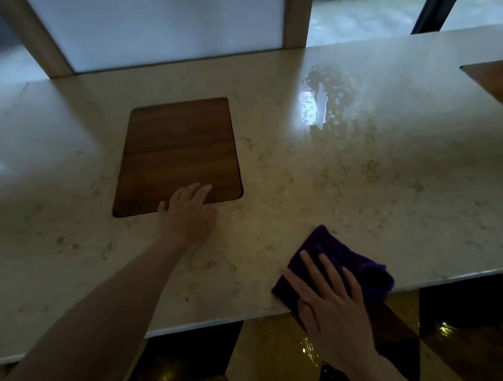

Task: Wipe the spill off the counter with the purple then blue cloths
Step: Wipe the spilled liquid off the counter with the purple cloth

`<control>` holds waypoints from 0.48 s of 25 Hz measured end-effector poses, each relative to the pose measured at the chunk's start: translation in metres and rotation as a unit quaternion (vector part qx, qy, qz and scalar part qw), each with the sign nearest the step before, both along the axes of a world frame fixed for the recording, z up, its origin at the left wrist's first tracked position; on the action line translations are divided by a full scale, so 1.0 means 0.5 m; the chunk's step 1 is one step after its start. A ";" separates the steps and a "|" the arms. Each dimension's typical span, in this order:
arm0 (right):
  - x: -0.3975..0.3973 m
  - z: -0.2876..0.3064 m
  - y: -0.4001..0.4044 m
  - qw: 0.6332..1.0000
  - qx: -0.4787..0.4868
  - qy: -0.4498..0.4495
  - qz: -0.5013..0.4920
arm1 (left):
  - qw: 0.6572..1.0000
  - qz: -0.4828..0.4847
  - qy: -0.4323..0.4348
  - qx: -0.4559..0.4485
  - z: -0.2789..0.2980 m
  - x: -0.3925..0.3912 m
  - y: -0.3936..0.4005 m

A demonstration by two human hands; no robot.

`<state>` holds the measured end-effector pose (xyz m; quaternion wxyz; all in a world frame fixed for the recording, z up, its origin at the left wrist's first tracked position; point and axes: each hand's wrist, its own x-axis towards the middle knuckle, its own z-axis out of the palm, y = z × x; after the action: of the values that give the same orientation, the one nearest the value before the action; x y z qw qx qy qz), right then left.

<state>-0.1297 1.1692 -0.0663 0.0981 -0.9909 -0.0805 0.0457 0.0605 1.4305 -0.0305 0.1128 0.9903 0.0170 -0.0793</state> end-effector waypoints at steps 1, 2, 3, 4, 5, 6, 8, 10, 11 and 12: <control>0.011 -0.001 0.013 0.999 -0.010 -0.002 -0.032 | 1.000 0.004 0.000 0.002 0.002 0.013 0.012; 0.029 -0.002 0.025 0.998 -0.024 0.000 -0.058 | 1.000 0.008 0.000 0.006 0.002 0.029 0.028; 0.049 -0.006 0.032 0.996 -0.035 -0.002 -0.080 | 1.000 0.010 0.003 0.014 0.001 0.044 0.043; 0.072 -0.011 0.034 0.994 -0.049 -0.005 -0.096 | 1.000 0.008 0.007 0.024 -0.002 0.062 0.057; 0.102 -0.017 0.033 0.993 -0.057 0.001 -0.107 | 0.999 0.005 0.015 0.034 -0.005 0.084 0.070; 0.134 -0.018 0.034 0.992 -0.055 0.005 -0.114 | 0.999 0.004 0.022 0.043 -0.008 0.104 0.079; 0.219 -0.013 0.028 0.989 -0.043 0.008 -0.139 | 0.998 0.010 0.039 0.051 -0.017 0.145 0.091; 0.339 -0.001 0.019 0.982 -0.029 0.055 -0.176 | 0.997 0.009 0.042 0.060 -0.036 0.175 0.100; 0.399 0.000 0.012 0.976 -0.019 0.069 -0.206 | 0.997 0.006 0.035 0.065 -0.048 0.178 0.102; 0.471 0.003 0.003 0.970 -0.009 0.068 -0.234 | 0.997 0.005 0.021 0.072 -0.061 0.181 0.104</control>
<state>0.1060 1.1707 -0.0650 0.1019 -0.9776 0.1609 0.0896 0.1510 1.4824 -0.0607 0.0412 0.9939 0.0298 -0.0979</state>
